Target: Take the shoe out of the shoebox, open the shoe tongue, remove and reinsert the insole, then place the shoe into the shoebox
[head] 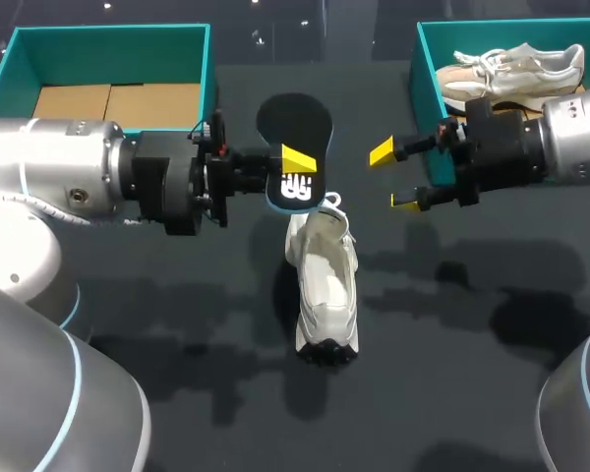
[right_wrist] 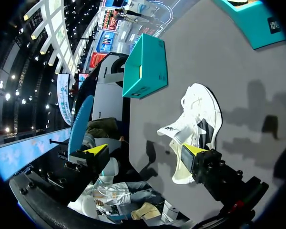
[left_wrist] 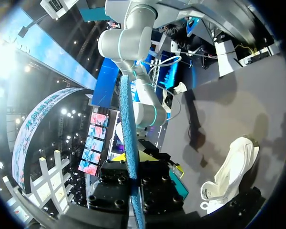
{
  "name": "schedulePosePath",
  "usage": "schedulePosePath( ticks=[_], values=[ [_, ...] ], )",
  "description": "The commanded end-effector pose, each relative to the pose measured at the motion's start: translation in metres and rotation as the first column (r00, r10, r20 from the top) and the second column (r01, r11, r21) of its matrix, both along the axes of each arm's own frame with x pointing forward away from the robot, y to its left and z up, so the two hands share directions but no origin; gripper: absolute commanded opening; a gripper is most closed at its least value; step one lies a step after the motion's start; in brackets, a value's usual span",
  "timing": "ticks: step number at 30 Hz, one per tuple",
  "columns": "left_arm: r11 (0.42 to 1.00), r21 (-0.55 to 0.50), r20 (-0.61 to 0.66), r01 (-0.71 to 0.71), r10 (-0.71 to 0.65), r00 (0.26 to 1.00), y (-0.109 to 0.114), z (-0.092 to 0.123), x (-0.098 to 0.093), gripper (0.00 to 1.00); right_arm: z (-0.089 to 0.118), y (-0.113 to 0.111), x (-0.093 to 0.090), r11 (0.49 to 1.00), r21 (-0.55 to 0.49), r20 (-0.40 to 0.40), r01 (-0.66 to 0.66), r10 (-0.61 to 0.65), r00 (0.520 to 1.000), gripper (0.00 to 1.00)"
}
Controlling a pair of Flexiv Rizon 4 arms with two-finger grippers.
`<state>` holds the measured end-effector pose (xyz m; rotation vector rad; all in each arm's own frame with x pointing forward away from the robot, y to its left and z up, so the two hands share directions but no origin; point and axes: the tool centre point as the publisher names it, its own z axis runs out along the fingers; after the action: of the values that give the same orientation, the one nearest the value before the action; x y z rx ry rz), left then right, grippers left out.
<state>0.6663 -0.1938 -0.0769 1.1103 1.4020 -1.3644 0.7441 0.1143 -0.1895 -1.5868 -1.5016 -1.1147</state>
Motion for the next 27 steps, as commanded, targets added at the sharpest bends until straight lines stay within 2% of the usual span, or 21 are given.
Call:
schedulePosePath(
  ticks=[1,5,9,14,27],
  values=[
    [1.0,-0.002,0.002,-0.001,0.001,1.0,0.0,0.0,0.0,0.0,0.0,0.001,0.0,1.0,-0.002,0.0,0.002,-0.002,1.0,1.0],
    [1.0,-0.002,0.002,-0.001,0.001,1.0,0.0,0.0,0.0,0.0,0.0,0.001,0.0,1.0,-0.002,0.0,0.002,-0.002,1.0,1.0],
    [0.999,-0.033,0.057,-0.019,0.02,0.998,-0.008,-0.014,0.01,0.0,0.0,0.001,0.0,1.0,-0.002,0.0,0.002,-0.002,1.0,1.0],
    [0.998,0.005,0.149,-0.058,0.056,0.987,-0.015,-0.03,0.023,0.0,0.0,0.001,0.0,1.0,-0.002,0.0,0.002,-0.002,1.0,1.0],
    [0.998,0.007,0.151,-0.06,0.058,0.987,-0.016,-0.03,0.025,0.0,0.0,0.001,0.0,1.0,-0.002,0.0,0.002,-0.002,1.0,1.0]
  ],
)
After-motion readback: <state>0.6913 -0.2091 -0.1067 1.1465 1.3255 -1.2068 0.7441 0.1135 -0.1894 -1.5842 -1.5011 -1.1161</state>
